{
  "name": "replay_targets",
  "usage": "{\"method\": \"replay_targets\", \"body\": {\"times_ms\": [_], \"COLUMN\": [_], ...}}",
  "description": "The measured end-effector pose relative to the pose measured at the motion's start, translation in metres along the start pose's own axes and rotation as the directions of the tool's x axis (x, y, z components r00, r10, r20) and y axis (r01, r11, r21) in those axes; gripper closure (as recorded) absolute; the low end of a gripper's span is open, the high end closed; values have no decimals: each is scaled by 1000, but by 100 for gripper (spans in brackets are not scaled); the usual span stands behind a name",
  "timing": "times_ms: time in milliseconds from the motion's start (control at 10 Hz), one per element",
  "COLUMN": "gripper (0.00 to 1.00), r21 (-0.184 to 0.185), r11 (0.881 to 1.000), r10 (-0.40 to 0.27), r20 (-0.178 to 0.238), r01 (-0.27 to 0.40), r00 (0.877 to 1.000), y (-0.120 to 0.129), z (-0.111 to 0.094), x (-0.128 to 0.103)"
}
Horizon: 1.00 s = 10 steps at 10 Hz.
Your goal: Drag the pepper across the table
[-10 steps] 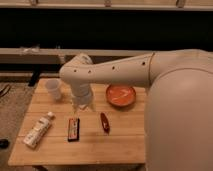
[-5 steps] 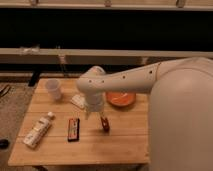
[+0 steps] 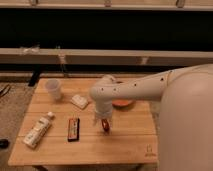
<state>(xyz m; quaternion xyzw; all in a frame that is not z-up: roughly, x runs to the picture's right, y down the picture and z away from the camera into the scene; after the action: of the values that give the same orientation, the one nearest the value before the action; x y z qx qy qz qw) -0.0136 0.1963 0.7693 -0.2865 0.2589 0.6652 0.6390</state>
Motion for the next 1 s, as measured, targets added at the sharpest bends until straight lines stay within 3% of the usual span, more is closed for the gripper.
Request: {"method": "replay_targets", "body": {"times_ms": [300, 600, 800, 1000], "gripper": [35, 35, 35, 35], "r21": [-61, -127, -142, -129], "r11": [998, 991, 987, 988], "r10": [6, -44, -80, -95], "r20": [-16, -51, -65, -76], "r01": [-7, 37, 70, 85], "r00": [1000, 998, 995, 993], "y": [-8, -19, -25, -38], "z": [18, 41, 52, 60], "x": [8, 17, 15, 8]}}
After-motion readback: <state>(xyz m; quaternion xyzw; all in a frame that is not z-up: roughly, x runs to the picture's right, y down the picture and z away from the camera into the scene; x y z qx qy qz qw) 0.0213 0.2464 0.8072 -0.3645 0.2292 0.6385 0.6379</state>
